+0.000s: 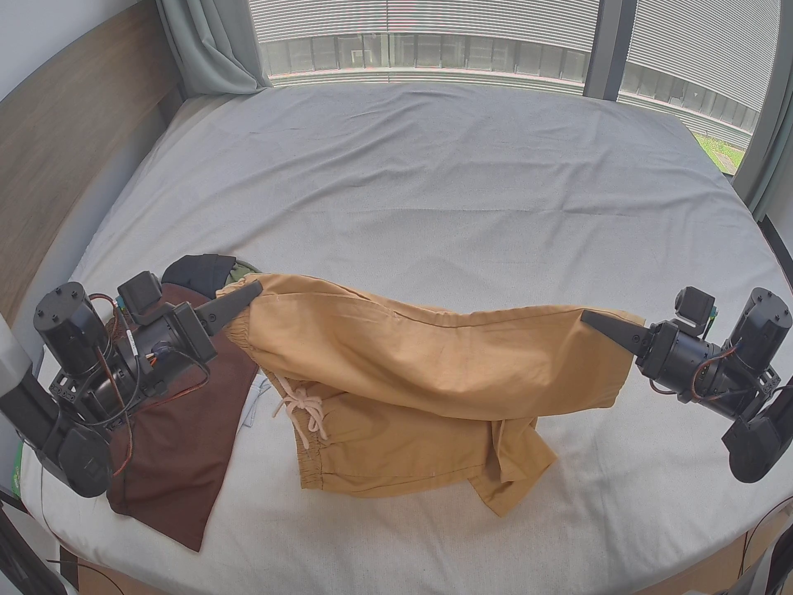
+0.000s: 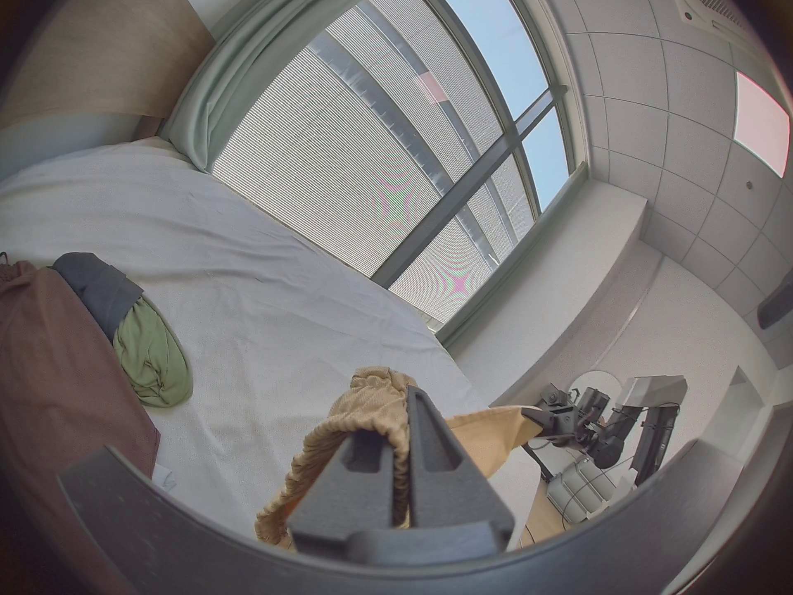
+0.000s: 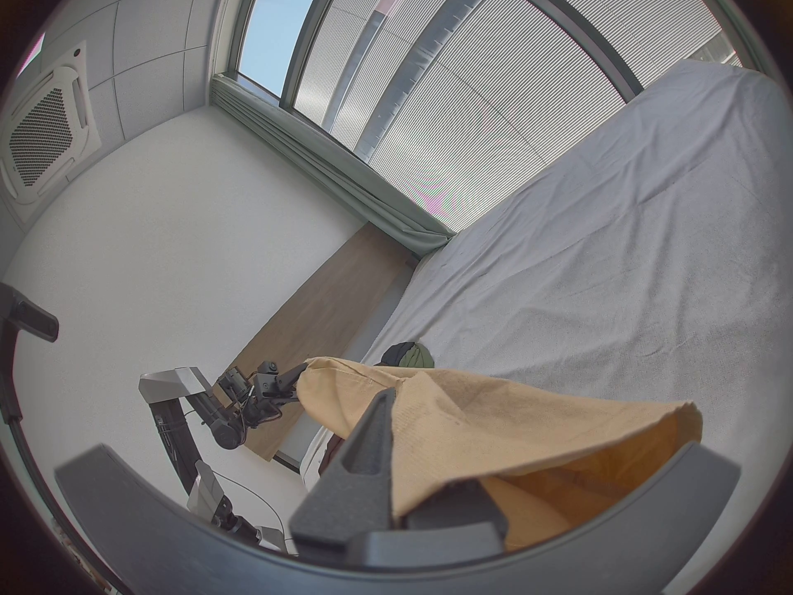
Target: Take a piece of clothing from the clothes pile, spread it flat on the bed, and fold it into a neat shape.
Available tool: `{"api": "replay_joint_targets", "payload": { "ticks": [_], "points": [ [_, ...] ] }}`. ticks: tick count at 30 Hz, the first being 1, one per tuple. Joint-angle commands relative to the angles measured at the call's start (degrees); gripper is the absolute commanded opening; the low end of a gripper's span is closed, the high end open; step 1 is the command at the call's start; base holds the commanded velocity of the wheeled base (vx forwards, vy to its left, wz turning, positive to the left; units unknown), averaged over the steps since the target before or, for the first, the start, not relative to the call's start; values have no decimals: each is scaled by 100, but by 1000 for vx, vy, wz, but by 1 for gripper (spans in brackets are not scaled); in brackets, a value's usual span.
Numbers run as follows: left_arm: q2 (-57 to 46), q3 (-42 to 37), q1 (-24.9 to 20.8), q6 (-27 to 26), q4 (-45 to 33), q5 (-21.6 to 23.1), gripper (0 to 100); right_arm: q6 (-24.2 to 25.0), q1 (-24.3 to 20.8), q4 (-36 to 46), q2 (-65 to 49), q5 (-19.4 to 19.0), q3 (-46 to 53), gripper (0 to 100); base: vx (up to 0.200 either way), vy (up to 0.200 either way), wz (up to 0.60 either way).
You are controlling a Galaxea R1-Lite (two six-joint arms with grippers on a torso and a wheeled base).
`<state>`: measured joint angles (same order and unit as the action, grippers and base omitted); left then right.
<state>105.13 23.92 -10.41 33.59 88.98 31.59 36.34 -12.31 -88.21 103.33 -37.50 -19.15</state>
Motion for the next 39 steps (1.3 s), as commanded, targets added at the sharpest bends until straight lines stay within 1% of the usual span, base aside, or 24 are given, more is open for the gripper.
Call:
{"api": "replay_joint_targets", "payload": {
  "ticks": [1,12,18,25,29,39],
  "points": [
    [-177,-142,153,-10,5,172,0,-13,1,-3,-41,-3,-10,0,0,0,0],
    [-116,-89,268,-1,5,181,0,-30,106,-3,-41,6,-80,0,0,0,0],
    [25,-63,268,-27,5,146,0,-30,300,-3,-23,6,-168,0,0,0,0],
    [113,-1,268,-27,5,120,0,-39,423,-3,-23,6,-221,0,0,0,0],
    [201,43,224,-19,5,120,0,-48,554,-3,-6,6,-247,0,0,0,0],
    [412,210,145,-19,5,120,0,-57,686,-3,12,6,-282,0,0,0,0]
  ]
}}
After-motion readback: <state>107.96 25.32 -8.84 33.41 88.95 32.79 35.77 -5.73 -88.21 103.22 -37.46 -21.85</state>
